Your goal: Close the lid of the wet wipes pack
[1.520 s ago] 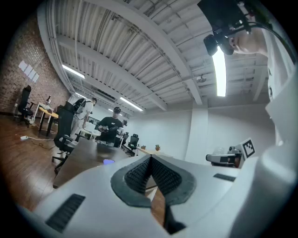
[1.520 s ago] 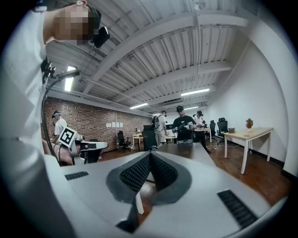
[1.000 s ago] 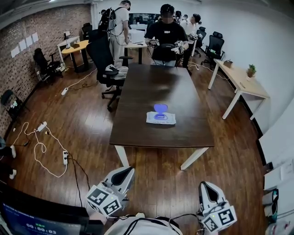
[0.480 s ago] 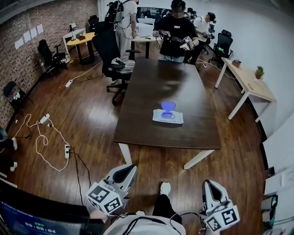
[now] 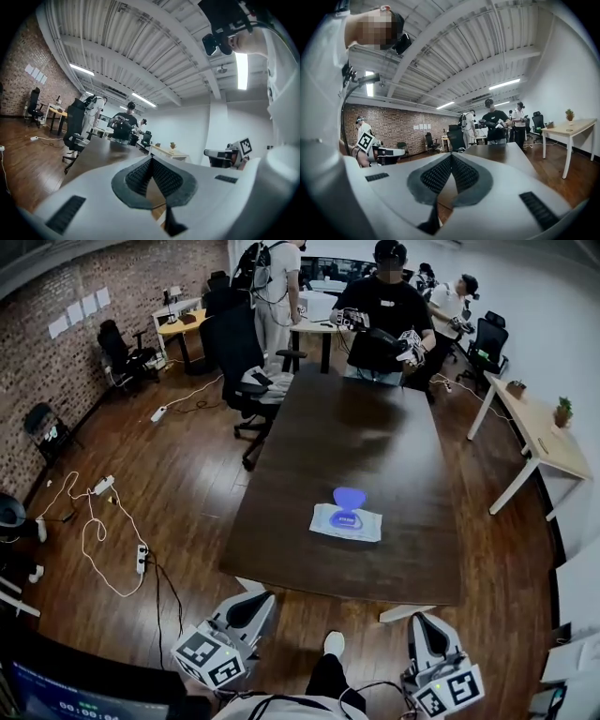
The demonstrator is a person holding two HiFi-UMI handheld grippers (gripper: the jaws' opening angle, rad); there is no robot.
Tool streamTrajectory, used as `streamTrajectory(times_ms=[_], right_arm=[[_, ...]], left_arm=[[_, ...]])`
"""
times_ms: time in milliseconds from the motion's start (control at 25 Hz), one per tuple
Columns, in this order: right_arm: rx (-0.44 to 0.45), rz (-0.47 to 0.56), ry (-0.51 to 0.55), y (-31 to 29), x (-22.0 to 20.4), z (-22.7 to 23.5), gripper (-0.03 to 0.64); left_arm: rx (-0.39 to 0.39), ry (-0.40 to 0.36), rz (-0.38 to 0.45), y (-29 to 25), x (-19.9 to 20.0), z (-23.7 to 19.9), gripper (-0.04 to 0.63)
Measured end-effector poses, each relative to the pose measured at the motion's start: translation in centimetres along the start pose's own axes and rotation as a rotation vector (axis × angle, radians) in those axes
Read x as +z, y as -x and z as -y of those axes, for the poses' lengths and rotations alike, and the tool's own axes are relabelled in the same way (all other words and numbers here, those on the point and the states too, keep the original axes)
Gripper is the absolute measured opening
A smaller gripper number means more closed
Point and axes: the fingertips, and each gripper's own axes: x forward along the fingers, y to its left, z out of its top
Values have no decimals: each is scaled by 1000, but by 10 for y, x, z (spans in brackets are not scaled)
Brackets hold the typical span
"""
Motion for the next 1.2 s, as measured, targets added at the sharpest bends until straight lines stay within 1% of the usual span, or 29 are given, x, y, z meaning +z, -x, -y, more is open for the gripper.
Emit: streamTrajectory(times_ms=[240, 400, 560, 680, 760, 840, 960, 1200], right_arm=[[94, -59, -8, -77, 5, 94, 5], [200, -91, -7, -136, 13, 141, 5], [302, -116, 41, -190, 14, 167, 5], [360, -139, 62, -229, 2, 175, 5], [384, -156, 84, -251, -10, 177, 5], [403, -185, 106, -272, -28, 179, 5], [407, -231, 108, -308, -61, 185, 8], [428, -323, 96, -365, -119, 198, 157]], left_arm=[[54, 22, -20, -116, 13, -22, -2], [77, 13, -42, -185, 15, -38, -3], [102, 11, -37, -234, 27, -52, -2], [138, 8, -21, -254, 34, -64, -3], [157, 20, -23, -262, 29, -73, -3], [170, 39, -33, -269, 14, -84, -2], [172, 74, -67, -278, -29, -107, -3], [153, 117, -192, -303, -108, -135, -2]])
